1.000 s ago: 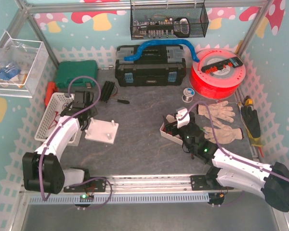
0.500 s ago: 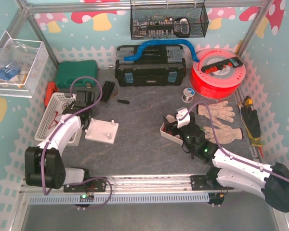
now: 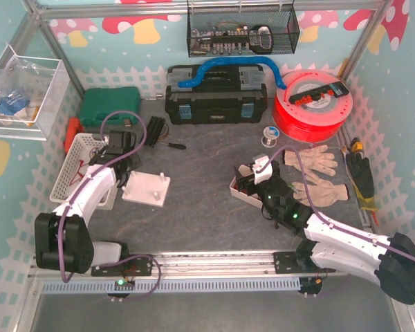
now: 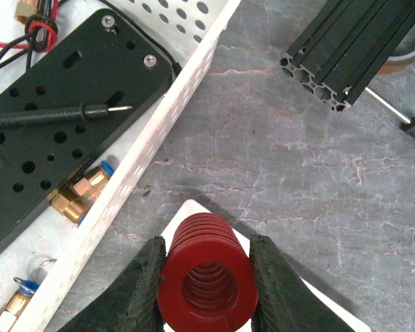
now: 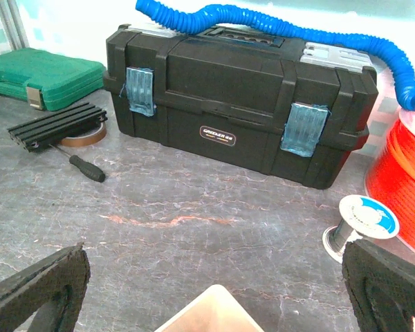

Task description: Install the large spring

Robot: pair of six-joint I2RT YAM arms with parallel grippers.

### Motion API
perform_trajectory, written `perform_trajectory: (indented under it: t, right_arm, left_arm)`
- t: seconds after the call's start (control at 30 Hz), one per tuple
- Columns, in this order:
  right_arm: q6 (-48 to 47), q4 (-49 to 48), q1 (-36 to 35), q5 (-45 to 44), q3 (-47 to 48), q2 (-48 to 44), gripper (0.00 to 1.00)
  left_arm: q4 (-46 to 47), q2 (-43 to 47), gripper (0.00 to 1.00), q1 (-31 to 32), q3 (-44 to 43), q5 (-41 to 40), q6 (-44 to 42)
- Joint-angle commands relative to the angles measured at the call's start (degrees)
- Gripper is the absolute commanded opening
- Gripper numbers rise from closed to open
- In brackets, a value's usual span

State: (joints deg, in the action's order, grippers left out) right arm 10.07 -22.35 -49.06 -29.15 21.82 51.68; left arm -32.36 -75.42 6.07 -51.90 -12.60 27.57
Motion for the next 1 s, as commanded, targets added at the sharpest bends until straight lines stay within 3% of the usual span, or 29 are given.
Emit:
perform_trajectory:
  t: [0.0,0.37,0.67,0.87,0.97]
  right_arm:
    - [-0.39,-1.16,0.28,-1.44,-0.33,-0.26,0.99]
    - [-0.40,-1.12,0.28,-1.28,-0.35,-0.73,0.99]
    - [-0.54,-1.14,0.28,-1.73,-0.64,-1.50,0.99]
    - [-0.65,-1.41,0.28,-1.81,-0.43,-0.57,0.99]
    - [-0.91,-1.39,0.28,-2.03,-0.28,0.13,0.99]
  left_arm:
    - [-2.12,1.63,0.05,-0.26,-0.46,1.11,-1.27]
    - [-1.26,-1.72,0.08,-0.26,0.84,1.28,-0.61]
    - [5.02,-6.17,0.12,-0.26,1.42,2.66,0.60]
    - [8.91,-8.42,0.22,-0.22,1.89,3.56,1.40]
    - [9.57,-9.10,0.34,-0.18,2.47,2.61,1.87]
